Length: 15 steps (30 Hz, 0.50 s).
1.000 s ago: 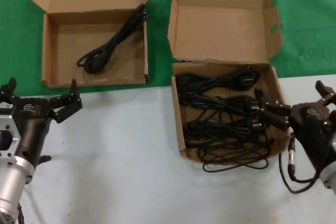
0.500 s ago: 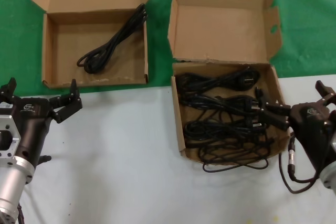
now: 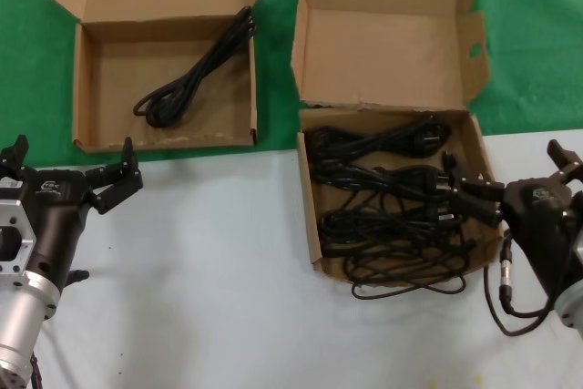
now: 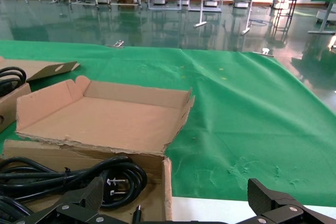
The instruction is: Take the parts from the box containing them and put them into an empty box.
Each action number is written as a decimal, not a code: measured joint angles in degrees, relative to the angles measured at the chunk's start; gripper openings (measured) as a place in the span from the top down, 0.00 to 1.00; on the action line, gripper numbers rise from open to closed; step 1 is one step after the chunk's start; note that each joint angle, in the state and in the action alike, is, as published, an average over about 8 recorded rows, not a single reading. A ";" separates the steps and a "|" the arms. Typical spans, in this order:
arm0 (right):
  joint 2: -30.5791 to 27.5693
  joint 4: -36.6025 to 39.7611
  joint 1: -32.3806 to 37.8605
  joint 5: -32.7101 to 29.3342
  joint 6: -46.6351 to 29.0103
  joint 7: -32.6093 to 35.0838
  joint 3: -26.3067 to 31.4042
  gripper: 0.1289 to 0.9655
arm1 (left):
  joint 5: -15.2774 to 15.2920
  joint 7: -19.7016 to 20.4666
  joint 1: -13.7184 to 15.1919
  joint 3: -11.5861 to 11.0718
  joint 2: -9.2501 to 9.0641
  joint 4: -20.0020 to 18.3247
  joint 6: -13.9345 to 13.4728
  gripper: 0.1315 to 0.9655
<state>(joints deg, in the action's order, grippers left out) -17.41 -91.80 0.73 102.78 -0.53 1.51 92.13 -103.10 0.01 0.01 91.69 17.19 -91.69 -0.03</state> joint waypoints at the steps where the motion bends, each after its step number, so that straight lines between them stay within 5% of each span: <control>1: 0.00 0.00 0.00 0.00 0.00 0.00 0.00 0.00 | 0.00 0.00 0.00 0.00 0.00 0.00 0.00 0.00; 15: 0.00 0.00 0.00 0.00 0.00 0.00 0.00 0.00 | 0.00 0.00 0.00 0.00 0.00 0.00 0.00 0.00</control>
<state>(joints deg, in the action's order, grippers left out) -17.41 -91.80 0.73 102.78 -0.53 1.51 92.13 -103.10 0.02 0.01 91.69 17.19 -91.69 -0.03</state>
